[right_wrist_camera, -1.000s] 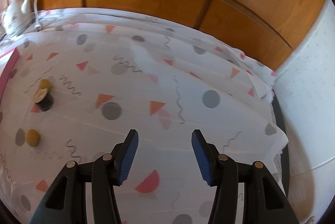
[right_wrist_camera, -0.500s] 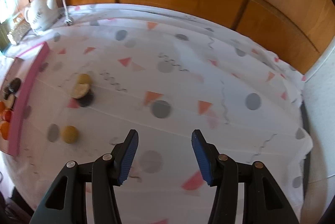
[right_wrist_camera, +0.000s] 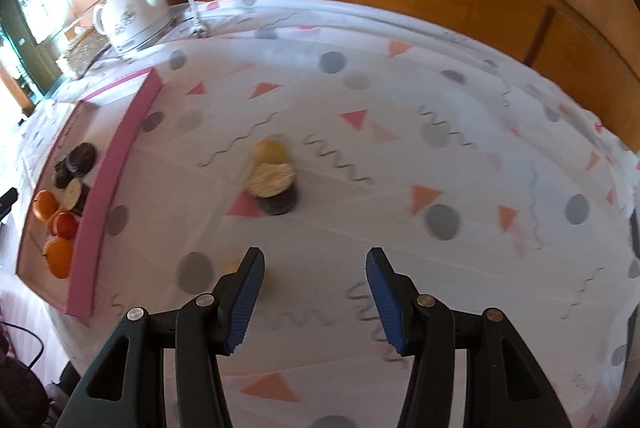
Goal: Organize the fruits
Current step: 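Withdraw the open left tool while reaching the right tool toward the small yellow ball, then close the right tool on the small yellow ball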
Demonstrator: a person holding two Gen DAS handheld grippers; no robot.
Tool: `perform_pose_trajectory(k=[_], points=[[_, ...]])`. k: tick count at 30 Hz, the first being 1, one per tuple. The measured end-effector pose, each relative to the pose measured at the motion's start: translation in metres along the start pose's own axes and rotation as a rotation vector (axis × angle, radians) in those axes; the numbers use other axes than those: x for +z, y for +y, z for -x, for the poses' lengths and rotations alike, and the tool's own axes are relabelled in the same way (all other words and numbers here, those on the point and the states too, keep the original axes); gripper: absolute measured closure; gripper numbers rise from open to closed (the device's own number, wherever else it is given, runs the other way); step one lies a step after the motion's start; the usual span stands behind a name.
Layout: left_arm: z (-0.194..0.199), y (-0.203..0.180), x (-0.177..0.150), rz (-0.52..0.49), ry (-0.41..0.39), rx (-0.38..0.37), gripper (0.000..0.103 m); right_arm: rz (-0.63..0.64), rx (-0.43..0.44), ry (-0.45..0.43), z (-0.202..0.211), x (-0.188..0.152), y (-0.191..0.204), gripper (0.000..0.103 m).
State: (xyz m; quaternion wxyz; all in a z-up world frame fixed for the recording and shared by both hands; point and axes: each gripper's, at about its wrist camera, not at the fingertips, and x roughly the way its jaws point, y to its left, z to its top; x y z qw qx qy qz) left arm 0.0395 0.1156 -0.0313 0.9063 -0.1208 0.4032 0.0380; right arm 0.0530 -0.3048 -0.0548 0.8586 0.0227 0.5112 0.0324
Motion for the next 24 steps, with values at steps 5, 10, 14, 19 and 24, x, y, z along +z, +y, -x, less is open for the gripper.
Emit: perform_pose_trajectory(k=[5,10,14,19,24], points=[[0.002,0.004,0.000,0.010,0.002,0.003,0.035,-0.016,0.050,0.015,-0.016,-0.003,0.018,0.052],[0.005,0.015,0.000,0.032,-0.004,0.024,0.033,0.021,0.020,0.049,-0.034,-0.012,0.036,0.077],[0.004,0.023,-0.001,0.053,0.000,0.042,0.033,0.063,-0.030,0.033,-0.035,-0.014,0.043,0.077],[0.006,0.025,-0.002,0.062,-0.008,0.050,0.029,0.059,-0.022,0.022,-0.035,-0.016,0.041,0.076],[0.009,0.023,-0.003,0.055,-0.017,0.047,0.029,0.054,-0.032,0.010,-0.033,-0.017,0.043,0.077]])
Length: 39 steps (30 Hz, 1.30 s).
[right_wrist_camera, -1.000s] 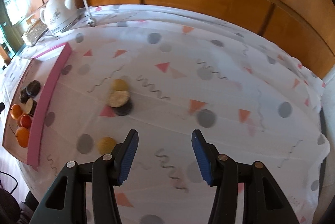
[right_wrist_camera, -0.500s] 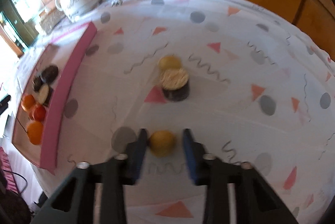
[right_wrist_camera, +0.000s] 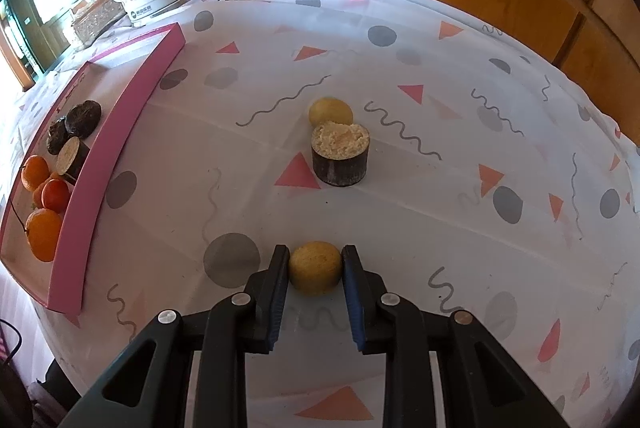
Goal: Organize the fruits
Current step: 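Close the right tool on the small yellow ball, then carry the yellow ball with the right tool into the tray and release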
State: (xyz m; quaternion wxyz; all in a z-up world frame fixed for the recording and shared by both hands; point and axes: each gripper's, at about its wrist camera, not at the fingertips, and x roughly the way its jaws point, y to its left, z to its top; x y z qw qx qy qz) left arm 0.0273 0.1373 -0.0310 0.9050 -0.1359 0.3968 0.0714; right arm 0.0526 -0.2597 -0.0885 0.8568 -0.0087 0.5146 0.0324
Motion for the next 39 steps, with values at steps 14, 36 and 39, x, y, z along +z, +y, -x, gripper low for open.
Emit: perform_pose_trajectory(k=[14,36,39], points=[[0.001,0.000,0.000,0.000,-0.001,-0.002,0.026,0.047,0.117,-0.044,0.020,0.004,0.033,0.077],[-0.005,0.015,0.000,0.049,0.009,0.006,0.022,0.198,0.326,-0.112,0.034,0.049,0.135,0.077],[-0.006,0.018,0.000,0.056,0.011,0.010,0.022,0.227,0.334,-0.116,0.029,0.059,0.156,0.077]])
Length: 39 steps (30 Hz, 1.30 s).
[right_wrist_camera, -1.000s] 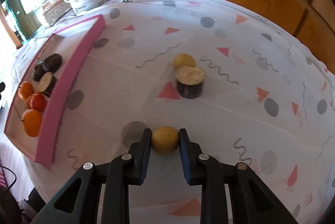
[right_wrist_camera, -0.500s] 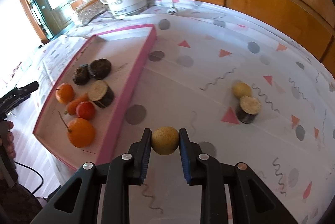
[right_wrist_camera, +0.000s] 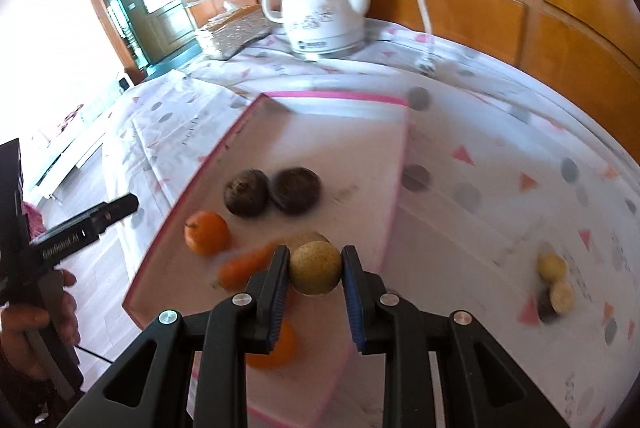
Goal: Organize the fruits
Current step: 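Carry the yellow ball with the right tool into the tray and release, then withdraw the right tool while reaching the left tool toward the beige-topped dark slice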
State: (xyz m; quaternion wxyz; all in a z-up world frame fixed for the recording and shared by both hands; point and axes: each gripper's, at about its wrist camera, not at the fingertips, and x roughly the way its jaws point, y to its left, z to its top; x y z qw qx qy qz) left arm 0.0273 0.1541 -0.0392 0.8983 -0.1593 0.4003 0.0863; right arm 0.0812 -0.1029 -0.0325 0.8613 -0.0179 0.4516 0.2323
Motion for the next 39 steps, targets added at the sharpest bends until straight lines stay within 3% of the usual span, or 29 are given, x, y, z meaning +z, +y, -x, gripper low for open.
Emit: perform_pose_trajectory(k=[7,9,11,14,19,23,39], points=[[-0.003,0.000,-0.002,-0.004,0.008,0.004,0.022,-0.015,-0.036,0.021,-0.027,0.017,0.004,0.077],[-0.004,-0.001,-0.002,-0.011,0.007,0.005,0.022,-0.029,-0.039,0.021,-0.032,0.018,0.002,0.073],[-0.003,-0.002,-0.002,-0.015,0.004,0.006,0.022,-0.041,-0.039,0.017,-0.033,0.017,0.000,0.063],[-0.002,-0.004,-0.002,-0.021,0.002,0.004,0.022,-0.049,-0.051,0.013,-0.029,0.012,-0.002,0.061],[0.003,-0.009,-0.003,-0.040,-0.011,-0.004,0.022,-0.047,-0.093,-0.026,-0.008,0.000,-0.009,0.060],[0.008,-0.017,-0.002,-0.065,-0.024,-0.017,0.022,-0.059,-0.142,-0.054,0.011,-0.009,-0.020,0.051],[0.023,-0.060,-0.007,-0.224,-0.048,-0.057,0.022,-0.041,-0.356,-0.084,0.079,-0.036,-0.075,0.050]])
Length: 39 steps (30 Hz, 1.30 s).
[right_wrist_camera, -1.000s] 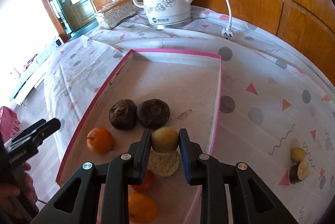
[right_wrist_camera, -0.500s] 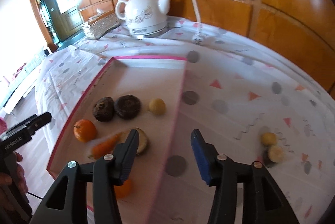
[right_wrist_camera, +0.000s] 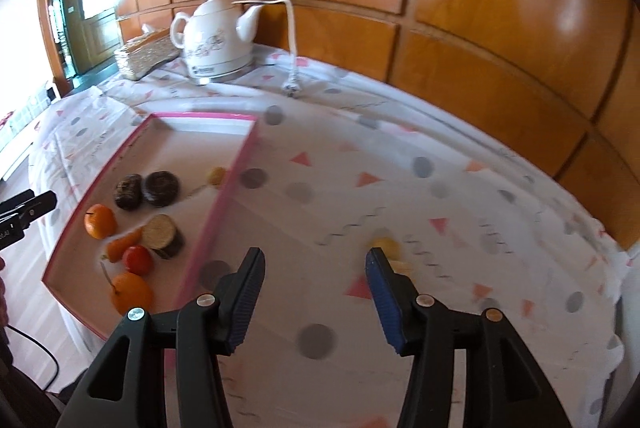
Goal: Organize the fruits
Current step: 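Withdraw the right tool while reaching the left tool toward the beige-topped dark slice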
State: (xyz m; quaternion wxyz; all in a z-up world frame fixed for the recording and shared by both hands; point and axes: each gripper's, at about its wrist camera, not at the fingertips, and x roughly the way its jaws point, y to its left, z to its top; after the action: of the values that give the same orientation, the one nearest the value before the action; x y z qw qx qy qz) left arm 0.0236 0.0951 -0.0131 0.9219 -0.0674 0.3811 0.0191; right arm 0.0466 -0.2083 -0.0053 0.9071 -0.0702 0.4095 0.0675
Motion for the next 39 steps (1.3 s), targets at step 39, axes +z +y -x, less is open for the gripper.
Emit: perform_pose_trajectory(k=[39], points=[[-0.022,-0.192,0.004,-0.403,0.058,-0.214,0.022,-0.615,-0.434,0.144,0.040,-0.105,-0.282,0.050]])
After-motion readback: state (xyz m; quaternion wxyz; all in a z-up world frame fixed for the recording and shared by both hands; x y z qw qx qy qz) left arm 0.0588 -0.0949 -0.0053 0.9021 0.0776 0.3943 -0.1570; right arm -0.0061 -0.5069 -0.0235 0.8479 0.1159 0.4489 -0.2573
